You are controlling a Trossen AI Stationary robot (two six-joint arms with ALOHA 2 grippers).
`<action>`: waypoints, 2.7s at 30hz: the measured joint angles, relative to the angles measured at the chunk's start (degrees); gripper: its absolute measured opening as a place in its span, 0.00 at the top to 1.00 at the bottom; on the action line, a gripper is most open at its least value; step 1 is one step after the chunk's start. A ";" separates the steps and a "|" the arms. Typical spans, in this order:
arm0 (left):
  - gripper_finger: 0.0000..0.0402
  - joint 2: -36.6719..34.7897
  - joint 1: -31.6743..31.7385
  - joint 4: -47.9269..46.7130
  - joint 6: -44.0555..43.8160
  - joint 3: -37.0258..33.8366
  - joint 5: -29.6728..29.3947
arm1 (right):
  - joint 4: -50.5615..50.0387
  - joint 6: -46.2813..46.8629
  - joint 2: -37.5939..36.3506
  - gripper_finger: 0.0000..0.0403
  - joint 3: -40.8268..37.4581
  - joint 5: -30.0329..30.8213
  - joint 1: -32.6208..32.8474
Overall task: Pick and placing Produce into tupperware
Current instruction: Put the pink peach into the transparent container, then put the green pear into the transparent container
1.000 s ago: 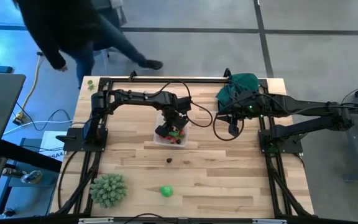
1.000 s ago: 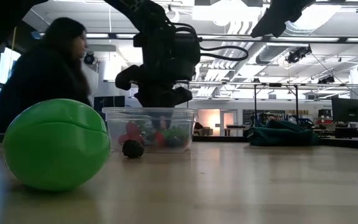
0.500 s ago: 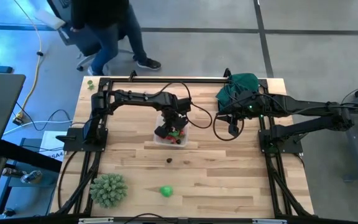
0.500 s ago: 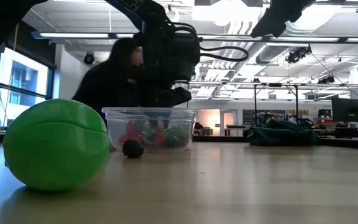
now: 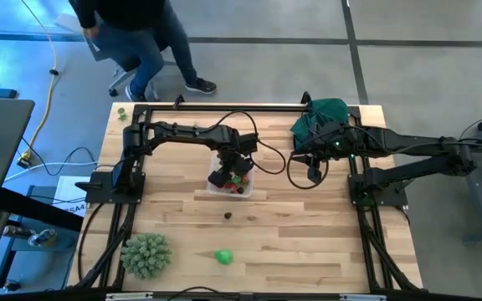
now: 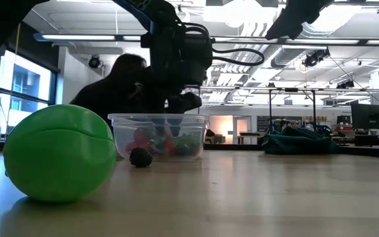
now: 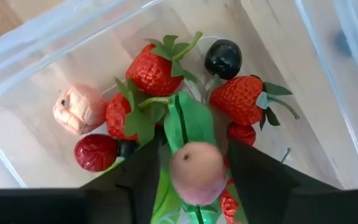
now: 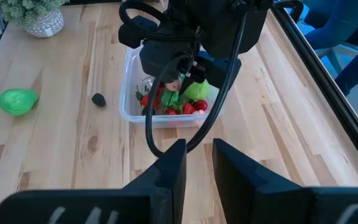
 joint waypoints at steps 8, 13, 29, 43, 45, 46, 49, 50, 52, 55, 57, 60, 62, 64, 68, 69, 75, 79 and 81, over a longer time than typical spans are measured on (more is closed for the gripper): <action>0.39 0.00 0.00 -2.34 -3.72 0.96 -0.63 | 0.00 0.00 0.00 0.83 0.00 0.00 0.00; 0.37 0.00 0.00 -6.81 -4.47 3.49 -0.63 | 0.00 0.00 -0.02 0.83 0.00 0.00 0.02; 0.42 -0.02 -4.45 -19.84 -6.20 14.06 3.39 | 0.00 0.00 -0.01 0.83 0.00 0.02 0.02; 0.42 -6.65 -19.74 -25.22 -11.46 15.15 -5.60 | -0.13 0.00 -0.01 0.83 0.00 0.02 0.02; 0.42 -8.87 -21.74 -24.62 -13.40 15.15 -8.94 | -0.20 0.00 0.00 0.83 0.00 0.02 0.02; 0.42 -9.95 -22.76 -23.96 -14.46 15.05 -10.73 | -0.17 0.00 0.00 0.83 0.00 0.02 0.02; 0.42 -13.89 -25.55 -18.41 -16.65 12.49 -15.30 | -0.19 0.00 0.00 0.83 0.00 0.02 0.02; 0.42 -15.28 -26.34 -15.85 -17.07 10.97 -15.94 | -0.20 0.00 0.00 0.83 0.00 0.02 0.02; 0.42 -17.91 -27.69 -10.78 -17.64 7.19 -16.11 | -0.21 0.00 0.00 0.83 0.00 0.02 0.02; 0.42 -21.49 -29.74 -2.60 -17.73 0.19 -16.10 | -0.20 0.00 0.00 0.83 0.00 0.02 0.02; 0.42 -23.66 -31.22 3.51 -17.67 -4.72 -15.47 | -0.09 0.00 -0.02 0.83 0.00 0.02 0.02; 0.42 -26.43 -33.55 11.31 -19.43 -12.36 -13.09 | -0.16 0.00 -0.02 0.83 0.00 0.02 0.02; 0.42 -27.42 -35.19 18.48 -21.21 -16.91 -9.75 | -0.25 0.00 0.00 0.83 0.00 0.02 0.02; 0.42 -27.76 -36.90 23.33 -21.96 -20.33 -5.18 | -0.20 0.00 -0.02 0.83 0.00 0.02 0.02; 0.42 -26.92 -39.43 30.64 -20.19 -24.39 -2.48 | -0.23 0.00 0.00 0.83 0.00 0.02 0.02; 0.42 -26.63 -39.76 32.24 -20.18 -24.91 -2.74 | -0.24 0.00 0.03 0.83 0.00 0.02 0.02; 0.42 -25.39 -39.74 38.51 -18.68 -25.29 -3.04 | -0.20 0.00 -0.02 0.83 0.00 0.02 0.00; 0.42 -23.26 -39.78 39.70 -16.51 -25.28 -3.40 | -0.20 0.00 -0.02 0.83 0.00 0.02 0.02; 0.42 -21.74 -39.78 42.50 -16.49 -25.11 -3.37 | -0.21 0.00 0.00 0.83 0.00 0.02 0.00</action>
